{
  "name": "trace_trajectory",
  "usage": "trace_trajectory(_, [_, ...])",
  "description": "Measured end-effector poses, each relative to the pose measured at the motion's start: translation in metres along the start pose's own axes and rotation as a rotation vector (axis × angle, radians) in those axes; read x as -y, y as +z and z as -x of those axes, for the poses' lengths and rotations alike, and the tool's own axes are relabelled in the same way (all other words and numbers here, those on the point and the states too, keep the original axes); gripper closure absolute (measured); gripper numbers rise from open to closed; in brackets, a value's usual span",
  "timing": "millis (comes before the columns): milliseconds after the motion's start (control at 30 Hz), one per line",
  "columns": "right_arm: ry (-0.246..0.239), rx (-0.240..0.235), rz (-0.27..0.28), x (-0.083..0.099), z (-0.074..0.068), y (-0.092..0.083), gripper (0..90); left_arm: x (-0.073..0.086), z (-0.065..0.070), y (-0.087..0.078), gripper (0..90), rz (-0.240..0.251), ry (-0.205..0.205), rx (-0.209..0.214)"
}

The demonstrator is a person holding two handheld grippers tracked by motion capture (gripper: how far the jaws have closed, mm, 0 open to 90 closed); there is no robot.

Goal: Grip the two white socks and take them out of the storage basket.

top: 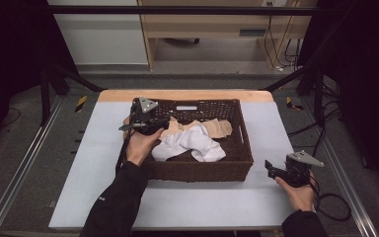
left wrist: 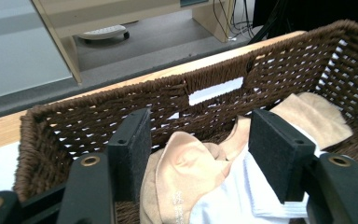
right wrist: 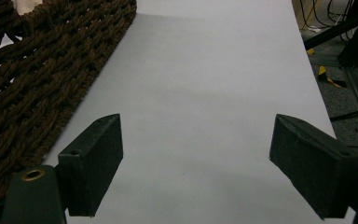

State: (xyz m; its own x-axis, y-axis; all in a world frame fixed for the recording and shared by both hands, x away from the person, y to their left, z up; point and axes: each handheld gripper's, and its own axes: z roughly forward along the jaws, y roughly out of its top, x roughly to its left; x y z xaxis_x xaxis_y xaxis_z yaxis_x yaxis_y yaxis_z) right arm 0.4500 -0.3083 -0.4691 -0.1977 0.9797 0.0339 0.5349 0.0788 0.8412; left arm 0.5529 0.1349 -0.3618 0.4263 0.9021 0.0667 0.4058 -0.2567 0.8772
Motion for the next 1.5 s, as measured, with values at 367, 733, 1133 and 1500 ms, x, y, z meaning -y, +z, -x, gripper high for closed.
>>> trace_trajectory(367, [0.0, 0.001, -0.002, 0.0, 0.0, 0.0, 17.3, 0.02, 0.005, 0.028, 39.3, -0.088, 0.051, 0.006])
trace_trajectory(733, [-0.007, -0.004, -0.011, 0.0, 0.0, 0.002, 17.1, 0.034, 0.005, 0.045, 39.0, -0.178, 0.067, 0.031])
trace_trajectory(1133, [-0.012, -0.002, -0.015, 0.0, 0.0, 0.002, 16.8, 0.041, 0.006, 0.054, 42.3, -0.26, 0.09, 0.034])
trace_trajectory(1500, [-0.014, -0.008, -0.022, 0.001, -0.001, 0.004, 16.3, 0.039, 0.013, 0.065, 45.4, -0.336, 0.168, 0.045])
